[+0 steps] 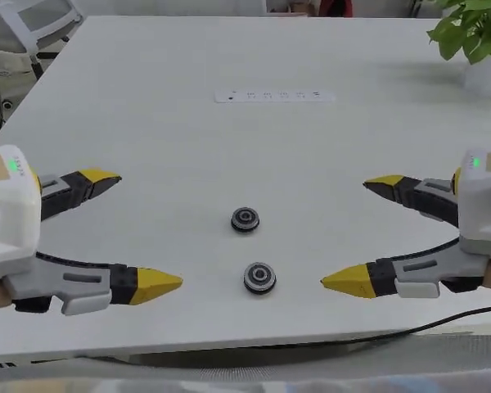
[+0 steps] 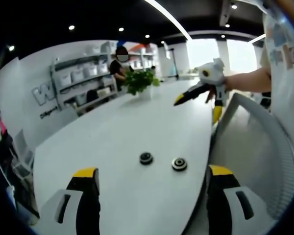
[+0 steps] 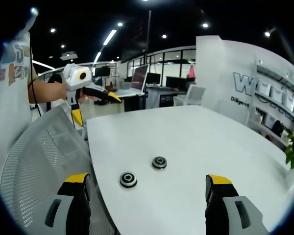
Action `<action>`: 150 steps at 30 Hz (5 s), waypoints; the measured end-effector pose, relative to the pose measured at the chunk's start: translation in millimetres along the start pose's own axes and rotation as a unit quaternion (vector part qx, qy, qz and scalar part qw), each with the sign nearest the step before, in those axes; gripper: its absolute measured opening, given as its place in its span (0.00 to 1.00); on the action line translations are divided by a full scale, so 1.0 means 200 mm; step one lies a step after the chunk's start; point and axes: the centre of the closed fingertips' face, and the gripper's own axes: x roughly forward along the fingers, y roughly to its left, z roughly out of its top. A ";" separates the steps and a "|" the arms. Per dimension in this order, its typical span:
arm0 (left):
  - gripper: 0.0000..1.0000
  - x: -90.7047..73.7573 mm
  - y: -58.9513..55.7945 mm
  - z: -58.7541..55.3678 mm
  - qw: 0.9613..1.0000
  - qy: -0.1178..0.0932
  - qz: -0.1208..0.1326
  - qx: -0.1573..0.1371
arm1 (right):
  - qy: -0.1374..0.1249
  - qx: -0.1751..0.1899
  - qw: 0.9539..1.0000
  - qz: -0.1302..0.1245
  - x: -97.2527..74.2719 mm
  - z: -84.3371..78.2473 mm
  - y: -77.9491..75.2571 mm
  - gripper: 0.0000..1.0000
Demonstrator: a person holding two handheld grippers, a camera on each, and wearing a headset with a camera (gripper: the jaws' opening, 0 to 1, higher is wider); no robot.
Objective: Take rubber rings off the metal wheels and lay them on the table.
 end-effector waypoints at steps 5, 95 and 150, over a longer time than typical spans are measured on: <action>0.90 0.04 0.01 0.03 1.000 -0.005 -0.007 0.007 | -0.004 -0.008 1.000 0.010 0.03 0.03 -0.02 0.96; 0.51 0.62 -0.29 -0.22 0.981 0.057 -0.188 0.009 | 0.080 -0.040 0.971 0.220 0.50 -0.37 0.20 0.31; 0.13 0.73 -0.39 -0.29 0.976 0.082 -0.195 0.050 | 0.086 -0.035 0.971 0.221 0.50 -0.39 0.22 0.17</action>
